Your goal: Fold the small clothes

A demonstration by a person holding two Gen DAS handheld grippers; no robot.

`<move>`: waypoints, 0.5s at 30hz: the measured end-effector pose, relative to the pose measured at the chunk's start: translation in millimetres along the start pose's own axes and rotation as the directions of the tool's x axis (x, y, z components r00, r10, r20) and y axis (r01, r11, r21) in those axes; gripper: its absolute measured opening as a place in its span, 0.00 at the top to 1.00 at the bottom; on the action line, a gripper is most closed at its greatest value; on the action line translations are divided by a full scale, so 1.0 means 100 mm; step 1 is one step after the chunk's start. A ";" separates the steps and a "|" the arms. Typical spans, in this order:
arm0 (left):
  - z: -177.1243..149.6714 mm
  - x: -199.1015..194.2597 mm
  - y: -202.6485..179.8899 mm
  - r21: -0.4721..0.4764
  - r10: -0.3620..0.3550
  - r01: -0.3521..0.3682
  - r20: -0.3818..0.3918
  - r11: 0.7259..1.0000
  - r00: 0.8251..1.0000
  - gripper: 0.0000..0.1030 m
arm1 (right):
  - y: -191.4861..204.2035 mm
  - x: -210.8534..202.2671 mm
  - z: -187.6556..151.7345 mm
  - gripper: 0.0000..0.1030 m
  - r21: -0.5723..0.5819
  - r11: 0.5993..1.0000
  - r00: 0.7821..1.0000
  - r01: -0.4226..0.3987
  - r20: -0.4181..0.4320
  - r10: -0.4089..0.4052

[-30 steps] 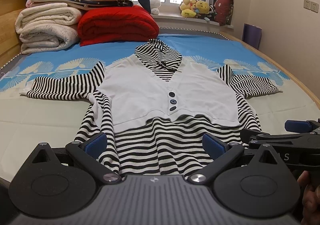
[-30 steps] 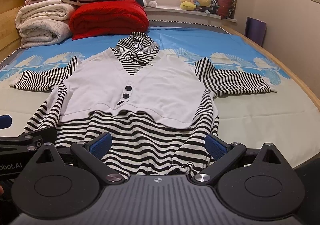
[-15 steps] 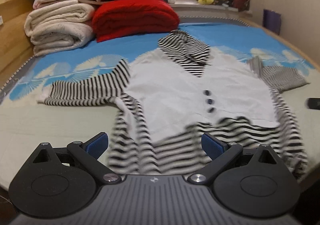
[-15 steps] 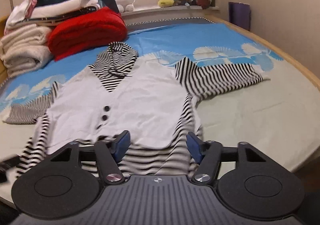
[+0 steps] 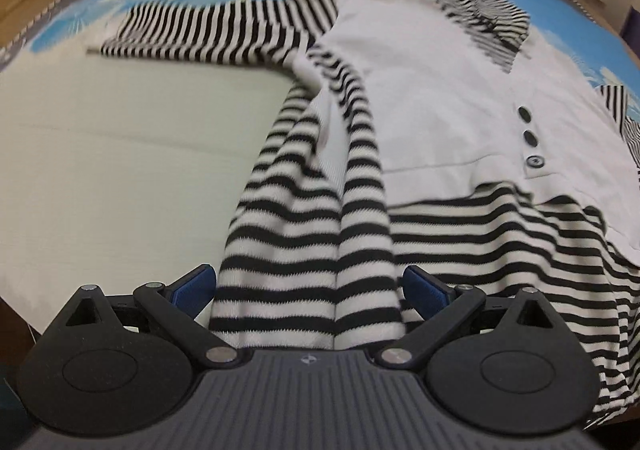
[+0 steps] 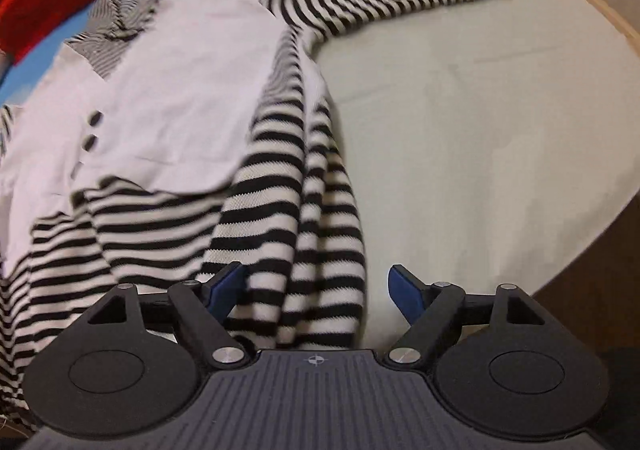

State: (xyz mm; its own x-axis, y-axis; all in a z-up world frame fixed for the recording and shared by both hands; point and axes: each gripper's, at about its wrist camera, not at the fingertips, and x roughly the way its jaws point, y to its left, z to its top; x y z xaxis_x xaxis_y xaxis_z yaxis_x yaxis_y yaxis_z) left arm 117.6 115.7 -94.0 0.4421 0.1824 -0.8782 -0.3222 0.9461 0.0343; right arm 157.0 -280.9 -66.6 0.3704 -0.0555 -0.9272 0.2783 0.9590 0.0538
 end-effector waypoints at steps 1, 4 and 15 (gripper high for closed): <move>-0.01 0.06 -0.01 -0.012 -0.008 0.008 -0.020 1.000 1.000 0.06 | 0.00 0.03 0.00 0.23 0.005 1.000 1.000 0.005 -0.006 -0.005; -0.06 0.17 -0.01 -0.034 -0.019 0.017 -0.074 0.999 0.997 0.39 | -0.02 0.04 -0.01 0.37 0.009 1.000 1.000 -0.022 -0.010 0.022; -0.25 -0.19 -0.15 0.084 -0.105 0.107 -0.023 0.991 0.994 0.88 | -0.35 -0.13 0.19 0.92 0.055 0.998 0.995 -0.018 0.100 0.012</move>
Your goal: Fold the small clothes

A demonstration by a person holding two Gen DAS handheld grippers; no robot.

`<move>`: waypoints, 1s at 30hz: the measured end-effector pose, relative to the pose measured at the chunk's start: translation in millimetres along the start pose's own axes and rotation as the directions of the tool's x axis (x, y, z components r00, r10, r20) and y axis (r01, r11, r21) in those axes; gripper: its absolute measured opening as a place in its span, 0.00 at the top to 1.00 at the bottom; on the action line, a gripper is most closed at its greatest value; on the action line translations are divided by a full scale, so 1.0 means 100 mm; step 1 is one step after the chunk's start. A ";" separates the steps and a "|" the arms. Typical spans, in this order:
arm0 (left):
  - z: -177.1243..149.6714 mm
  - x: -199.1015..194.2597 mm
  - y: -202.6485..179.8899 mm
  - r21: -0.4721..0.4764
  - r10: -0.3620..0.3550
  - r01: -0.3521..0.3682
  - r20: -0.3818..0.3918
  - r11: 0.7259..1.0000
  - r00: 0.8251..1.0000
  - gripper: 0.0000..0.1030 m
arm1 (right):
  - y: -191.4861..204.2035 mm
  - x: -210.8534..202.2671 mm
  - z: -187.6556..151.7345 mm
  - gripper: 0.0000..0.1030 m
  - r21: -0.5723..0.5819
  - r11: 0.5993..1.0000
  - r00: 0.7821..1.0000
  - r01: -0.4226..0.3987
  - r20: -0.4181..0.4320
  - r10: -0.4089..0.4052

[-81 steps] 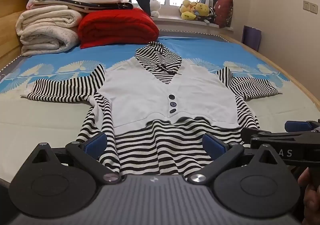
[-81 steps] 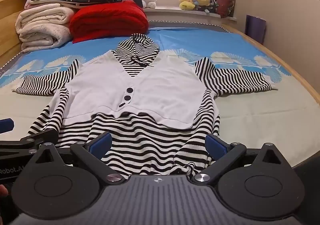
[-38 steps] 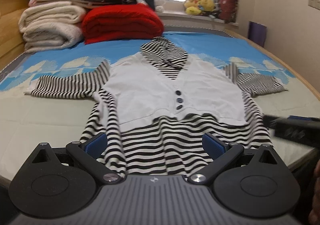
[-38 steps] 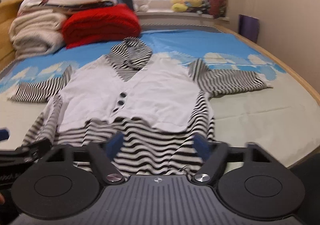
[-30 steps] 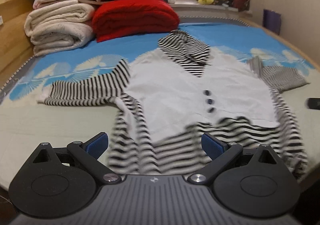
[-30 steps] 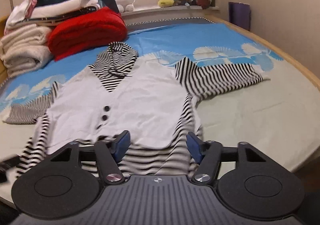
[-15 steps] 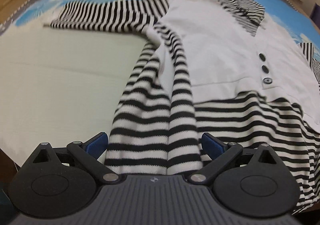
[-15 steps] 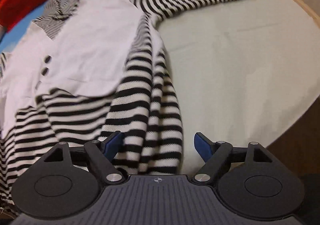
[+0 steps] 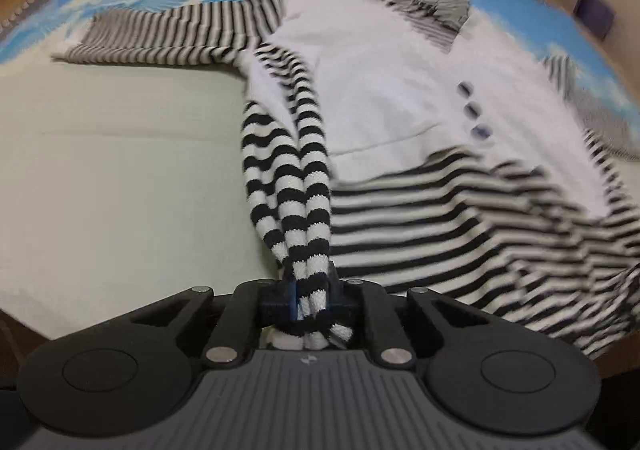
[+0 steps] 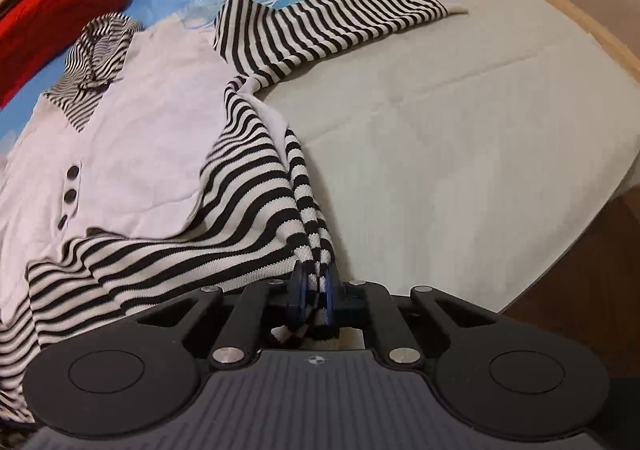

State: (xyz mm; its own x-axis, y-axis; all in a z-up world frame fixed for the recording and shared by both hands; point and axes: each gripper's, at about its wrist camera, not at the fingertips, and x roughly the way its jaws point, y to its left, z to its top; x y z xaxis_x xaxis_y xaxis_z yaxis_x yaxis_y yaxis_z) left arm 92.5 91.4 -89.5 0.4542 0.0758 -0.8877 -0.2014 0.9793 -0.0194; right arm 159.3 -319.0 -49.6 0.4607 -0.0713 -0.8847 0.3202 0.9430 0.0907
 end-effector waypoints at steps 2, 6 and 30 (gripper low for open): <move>-0.02 0.07 0.10 -0.045 -0.009 0.006 -0.061 0.999 0.998 0.87 | 0.03 0.03 -0.04 0.91 -0.054 0.999 1.000 0.006 -0.022 -0.007; 0.01 -0.01 0.12 -0.050 -0.013 0.010 -0.061 0.999 0.998 0.71 | 0.11 0.06 -0.10 0.72 -0.118 0.991 0.998 0.057 -0.031 -0.061; 0.27 -0.47 -0.27 0.039 0.043 -0.054 0.244 0.998 0.969 0.40 | 0.37 -0.59 -0.10 0.40 -0.222 0.970 0.946 0.098 0.325 -0.021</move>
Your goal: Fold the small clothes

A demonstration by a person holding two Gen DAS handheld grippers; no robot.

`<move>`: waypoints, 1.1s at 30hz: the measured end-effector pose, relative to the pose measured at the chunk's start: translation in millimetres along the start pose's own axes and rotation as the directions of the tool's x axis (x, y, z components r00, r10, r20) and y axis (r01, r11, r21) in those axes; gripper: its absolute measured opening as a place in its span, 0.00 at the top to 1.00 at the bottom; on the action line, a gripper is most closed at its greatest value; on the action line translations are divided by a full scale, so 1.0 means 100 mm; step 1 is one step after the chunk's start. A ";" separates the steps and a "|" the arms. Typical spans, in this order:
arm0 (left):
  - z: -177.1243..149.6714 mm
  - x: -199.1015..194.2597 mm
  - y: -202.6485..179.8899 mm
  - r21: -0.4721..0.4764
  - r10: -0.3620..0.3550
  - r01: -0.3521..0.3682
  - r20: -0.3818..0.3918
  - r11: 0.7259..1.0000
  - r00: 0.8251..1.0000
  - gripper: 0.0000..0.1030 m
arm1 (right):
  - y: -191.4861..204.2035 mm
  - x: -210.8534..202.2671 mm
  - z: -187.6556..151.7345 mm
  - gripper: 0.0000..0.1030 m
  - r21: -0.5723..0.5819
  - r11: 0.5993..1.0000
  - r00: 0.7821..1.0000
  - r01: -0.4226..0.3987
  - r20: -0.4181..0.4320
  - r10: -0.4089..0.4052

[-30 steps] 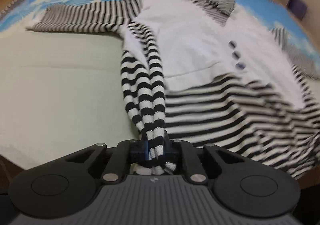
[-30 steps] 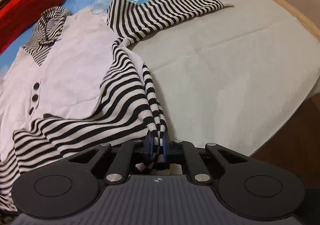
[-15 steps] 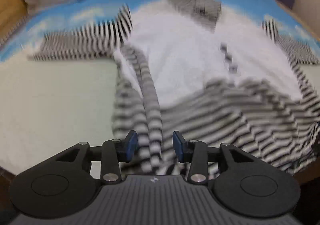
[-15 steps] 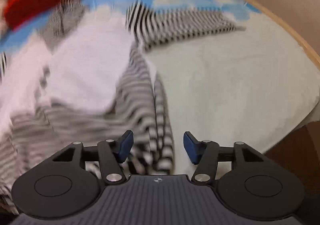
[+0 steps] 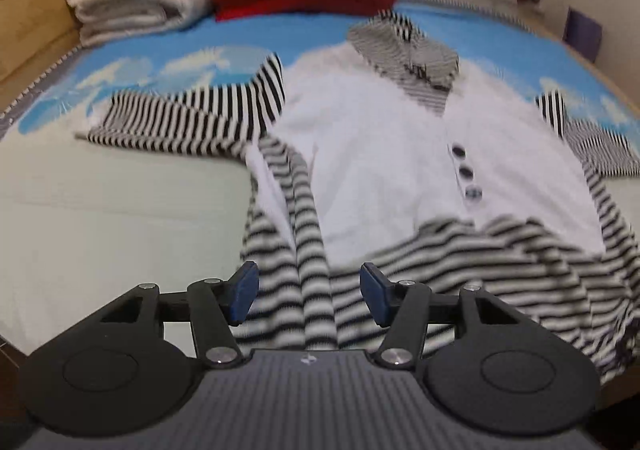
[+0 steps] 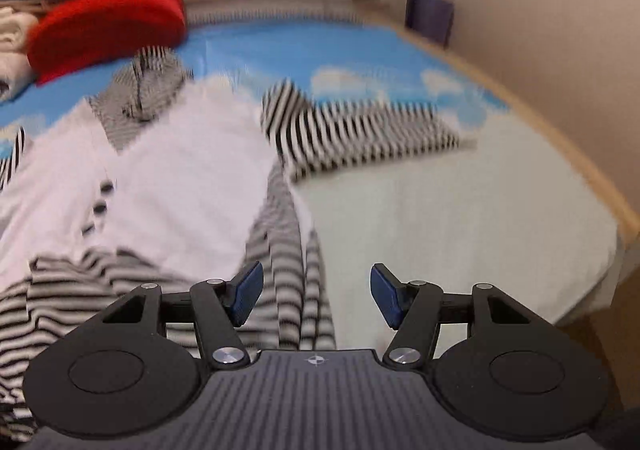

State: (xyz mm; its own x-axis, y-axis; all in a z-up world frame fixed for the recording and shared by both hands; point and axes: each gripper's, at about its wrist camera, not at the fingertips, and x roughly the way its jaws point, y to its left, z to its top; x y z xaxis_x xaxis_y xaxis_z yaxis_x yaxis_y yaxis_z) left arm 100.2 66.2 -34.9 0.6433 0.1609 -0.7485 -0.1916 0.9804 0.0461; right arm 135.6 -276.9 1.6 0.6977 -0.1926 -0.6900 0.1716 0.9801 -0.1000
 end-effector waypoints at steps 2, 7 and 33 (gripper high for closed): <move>0.11 -0.11 0.01 -0.029 -0.002 0.003 0.039 1.000 0.999 0.40 | 0.00 -0.10 0.06 0.40 0.023 0.999 0.998 -0.023 0.055 0.021; 0.22 -0.47 0.09 -0.060 0.002 0.011 0.201 0.998 0.980 0.28 | 0.07 -0.29 0.23 0.39 0.073 0.982 0.978 -0.173 0.134 0.162; 1.92 0.36 1.05 -0.019 0.089 -0.087 0.306 0.996 0.948 0.49 | 0.32 -0.67 0.66 0.39 -0.067 0.985 0.975 -0.157 0.147 0.166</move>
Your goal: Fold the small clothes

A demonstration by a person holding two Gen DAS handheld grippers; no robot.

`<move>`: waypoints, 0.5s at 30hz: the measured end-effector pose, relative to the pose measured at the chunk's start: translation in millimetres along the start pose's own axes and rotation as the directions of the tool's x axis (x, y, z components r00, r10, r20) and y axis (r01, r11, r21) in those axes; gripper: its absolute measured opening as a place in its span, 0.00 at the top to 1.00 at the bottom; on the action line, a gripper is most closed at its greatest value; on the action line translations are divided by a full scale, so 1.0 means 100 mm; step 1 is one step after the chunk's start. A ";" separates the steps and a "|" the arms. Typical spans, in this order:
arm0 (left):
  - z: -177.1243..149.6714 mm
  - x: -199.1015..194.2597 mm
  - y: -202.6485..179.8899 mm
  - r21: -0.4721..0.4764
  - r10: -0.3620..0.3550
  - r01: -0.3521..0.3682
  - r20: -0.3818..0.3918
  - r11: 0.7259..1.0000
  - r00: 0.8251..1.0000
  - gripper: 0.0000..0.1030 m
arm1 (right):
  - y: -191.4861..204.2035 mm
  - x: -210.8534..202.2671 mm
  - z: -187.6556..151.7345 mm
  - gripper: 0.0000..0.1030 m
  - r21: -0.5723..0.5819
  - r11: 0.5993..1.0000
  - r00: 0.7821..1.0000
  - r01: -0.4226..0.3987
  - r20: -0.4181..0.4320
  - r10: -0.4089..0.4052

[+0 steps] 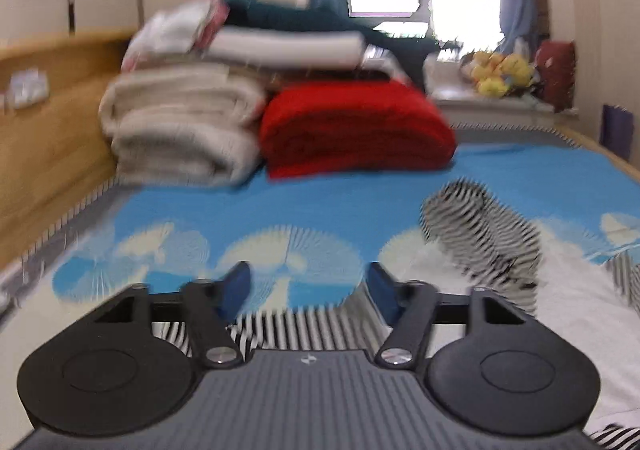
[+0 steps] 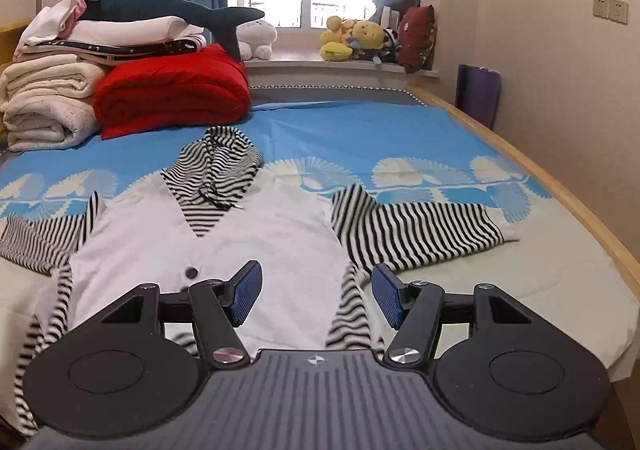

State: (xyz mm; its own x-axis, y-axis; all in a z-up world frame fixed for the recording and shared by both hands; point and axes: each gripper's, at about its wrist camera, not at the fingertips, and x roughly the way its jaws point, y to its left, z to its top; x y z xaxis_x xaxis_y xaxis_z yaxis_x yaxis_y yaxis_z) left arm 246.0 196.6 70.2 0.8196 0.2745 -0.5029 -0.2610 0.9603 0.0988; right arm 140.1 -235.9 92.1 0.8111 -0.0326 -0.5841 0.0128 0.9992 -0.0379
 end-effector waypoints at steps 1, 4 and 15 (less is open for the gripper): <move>-0.06 0.12 0.07 -0.028 -0.010 0.009 -0.050 1.000 0.999 0.61 | 0.03 0.02 0.08 0.39 -0.004 1.000 1.000 -0.014 -0.001 0.014; -0.10 0.39 0.27 -0.109 -0.033 0.017 -0.148 0.994 0.988 0.74 | 0.22 0.15 0.37 0.39 -0.037 0.998 0.999 -0.054 0.006 0.054; -0.40 0.72 1.20 -0.304 0.056 -0.125 -0.225 0.944 0.973 0.74 | 0.96 1.06 1.07 0.58 -0.037 0.968 0.966 -0.250 0.052 0.251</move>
State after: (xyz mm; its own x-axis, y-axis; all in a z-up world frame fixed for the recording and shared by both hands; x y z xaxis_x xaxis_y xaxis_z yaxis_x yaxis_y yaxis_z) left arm 253.3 330.0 11.0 0.6675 0.3098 -0.6771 -0.5044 0.8571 -0.1051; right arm 289.4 -140.5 113.2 0.8173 0.2210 -0.5321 -0.2115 0.9741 0.0796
